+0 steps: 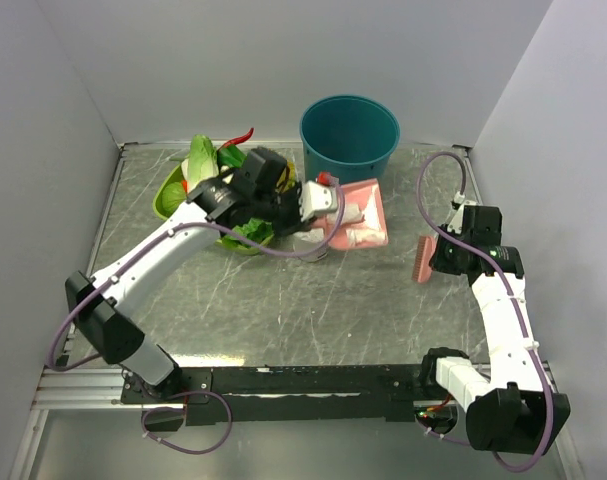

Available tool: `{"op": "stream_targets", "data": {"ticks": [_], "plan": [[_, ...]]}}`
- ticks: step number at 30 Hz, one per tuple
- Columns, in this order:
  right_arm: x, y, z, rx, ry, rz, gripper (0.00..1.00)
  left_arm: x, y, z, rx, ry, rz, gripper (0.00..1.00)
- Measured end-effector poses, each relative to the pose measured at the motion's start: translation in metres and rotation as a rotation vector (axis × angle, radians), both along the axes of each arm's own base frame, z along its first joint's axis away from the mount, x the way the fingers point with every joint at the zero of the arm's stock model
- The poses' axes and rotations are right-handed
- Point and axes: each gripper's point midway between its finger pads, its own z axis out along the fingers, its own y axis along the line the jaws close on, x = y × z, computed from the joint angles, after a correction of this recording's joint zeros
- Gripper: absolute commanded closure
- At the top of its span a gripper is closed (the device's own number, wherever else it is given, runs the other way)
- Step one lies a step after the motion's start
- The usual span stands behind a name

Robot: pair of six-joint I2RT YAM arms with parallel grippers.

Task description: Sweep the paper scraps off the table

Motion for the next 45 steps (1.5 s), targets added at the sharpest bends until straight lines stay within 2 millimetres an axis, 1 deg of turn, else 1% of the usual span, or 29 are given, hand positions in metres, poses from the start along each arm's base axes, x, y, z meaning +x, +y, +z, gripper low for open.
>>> {"op": "stream_targets", "data": {"ticks": [3,8,11,14,16,17,19,20,21,23,26,28,30,35,37,38,39,41,43,45], "plan": [[0.000,0.002,-0.001,0.026,0.002,-0.012,1.00,0.021,-0.003,0.018,-0.033,0.006,0.054,0.99],[0.000,0.006,0.000,0.059,0.001,-0.013,1.00,0.070,-0.005,0.061,-0.117,-0.026,0.166,0.99],[0.000,0.008,-0.001,0.078,0.001,-0.017,1.00,0.102,0.001,0.085,-0.155,-0.088,0.248,0.99],[-0.001,0.011,-0.001,0.101,0.002,-0.015,1.00,0.131,0.007,0.101,-0.163,-0.182,0.331,0.99],[-0.001,0.013,-0.002,0.118,0.001,-0.018,1.00,0.155,0.009,0.113,-0.165,-0.273,0.387,0.99],[-0.001,0.014,-0.002,0.129,0.001,-0.018,1.00,0.168,0.009,0.116,-0.150,-0.317,0.406,0.99],[-0.001,0.016,-0.004,0.141,0.004,-0.017,1.00,0.201,0.009,0.131,-0.140,-0.448,0.451,0.99],[-0.002,0.017,-0.006,0.149,0.008,-0.016,1.00,0.215,0.009,0.134,-0.122,-0.511,0.466,0.99],[-0.002,0.019,-0.007,0.156,0.010,-0.014,1.00,0.229,0.011,0.136,-0.092,-0.585,0.479,0.99],[-0.003,0.020,-0.008,0.166,0.012,-0.015,1.00,0.251,0.015,0.135,-0.010,-0.712,0.481,0.99],[-0.002,0.021,-0.007,0.177,0.006,-0.016,1.00,0.275,0.021,0.133,0.138,-0.892,0.435,0.99],[-0.002,0.021,-0.005,0.181,0.000,-0.019,1.00,0.283,0.023,0.137,0.229,-0.999,0.384,0.99],[-0.002,0.021,-0.004,0.186,-0.012,-0.021,1.00,0.288,0.024,0.148,0.307,-1.108,0.336,0.99],[-0.006,0.021,-0.010,0.202,-0.008,-0.033,1.00,0.292,0.023,0.181,0.473,-1.368,0.215,0.99],[-0.008,0.022,-0.013,0.211,0.001,-0.039,1.00,0.292,0.021,0.187,0.525,-1.436,0.176,0.99],[-0.009,0.022,-0.013,0.216,0.004,-0.040,1.00,0.291,0.020,0.188,0.549,-1.461,0.158,0.99],[-0.009,0.022,-0.013,0.218,0.004,-0.040,1.00,0.291,0.020,0.184,0.573,-1.475,0.136,0.99],[-0.009,0.023,-0.013,0.222,0.001,-0.040,1.00,0.292,0.018,0.169,0.617,-1.476,0.086,0.99],[-0.009,0.023,-0.012,0.224,-0.001,-0.038,1.00,0.295,0.017,0.159,0.648,-1.471,0.052,0.99],[-0.009,0.024,-0.012,0.226,-0.002,-0.036,1.00,0.296,0.016,0.157,0.669,-1.472,0.035,0.99]]}}
